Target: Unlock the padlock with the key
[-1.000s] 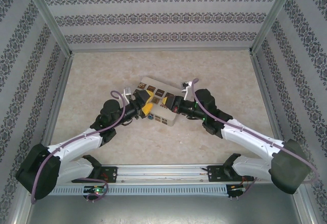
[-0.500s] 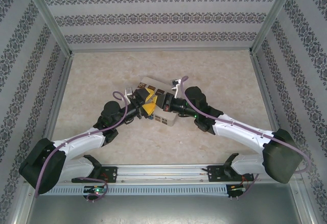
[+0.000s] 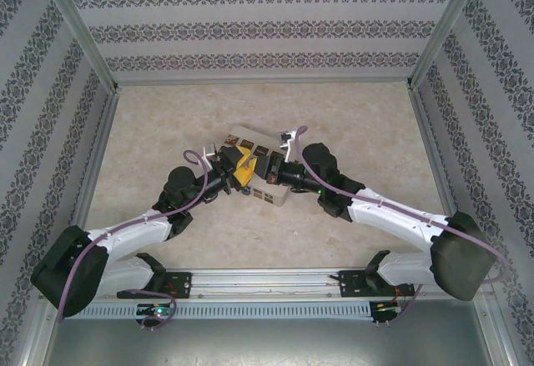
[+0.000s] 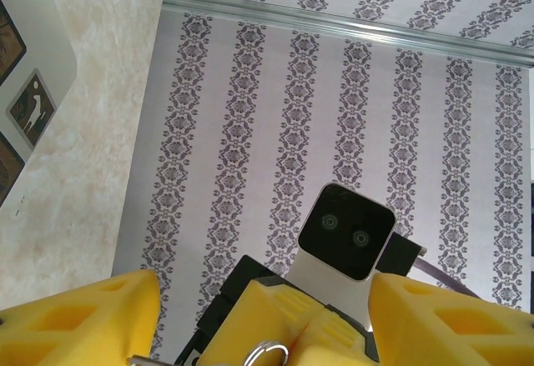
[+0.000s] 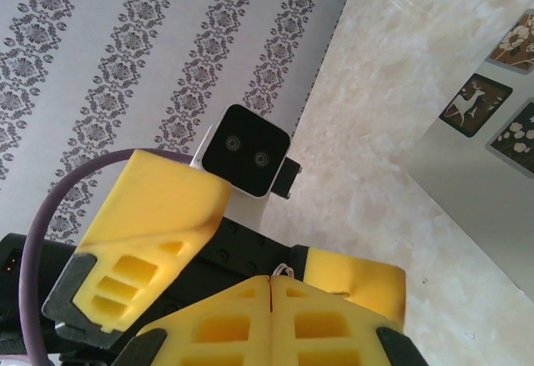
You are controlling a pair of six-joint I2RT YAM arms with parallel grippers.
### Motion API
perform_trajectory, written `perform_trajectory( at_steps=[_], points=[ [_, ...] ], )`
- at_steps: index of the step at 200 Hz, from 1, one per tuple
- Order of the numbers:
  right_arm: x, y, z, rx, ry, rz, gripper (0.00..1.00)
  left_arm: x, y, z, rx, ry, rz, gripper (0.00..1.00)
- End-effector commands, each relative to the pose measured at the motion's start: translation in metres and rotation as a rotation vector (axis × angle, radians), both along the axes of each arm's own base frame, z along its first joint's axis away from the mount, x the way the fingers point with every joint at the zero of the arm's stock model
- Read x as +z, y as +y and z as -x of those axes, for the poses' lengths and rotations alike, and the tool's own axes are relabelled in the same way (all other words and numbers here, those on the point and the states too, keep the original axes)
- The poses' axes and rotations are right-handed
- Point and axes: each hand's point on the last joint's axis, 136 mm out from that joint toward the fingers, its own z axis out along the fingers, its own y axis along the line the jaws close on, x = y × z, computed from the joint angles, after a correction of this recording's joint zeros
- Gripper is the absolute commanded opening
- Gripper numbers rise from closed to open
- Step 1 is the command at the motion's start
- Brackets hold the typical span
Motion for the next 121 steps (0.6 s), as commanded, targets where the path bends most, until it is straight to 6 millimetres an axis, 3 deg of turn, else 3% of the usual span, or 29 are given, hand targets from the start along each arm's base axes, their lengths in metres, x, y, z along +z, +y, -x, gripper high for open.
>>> perform_trajectory(
  at_steps=[1, 121],
  points=[
    [0.0083, -0.0035, 0.0052, -0.005, -0.037, -0.014, 0.0, 0.0126, -0.0017, 0.0053, -0.007, -0.051, 0.031, 0.63],
    [0.0077, -0.0051, 0.0071, -0.003, -0.041, -0.008, 0.0, 0.0037, 0.0, 0.0045, 0.005, -0.031, -0.005, 0.31]
  ],
)
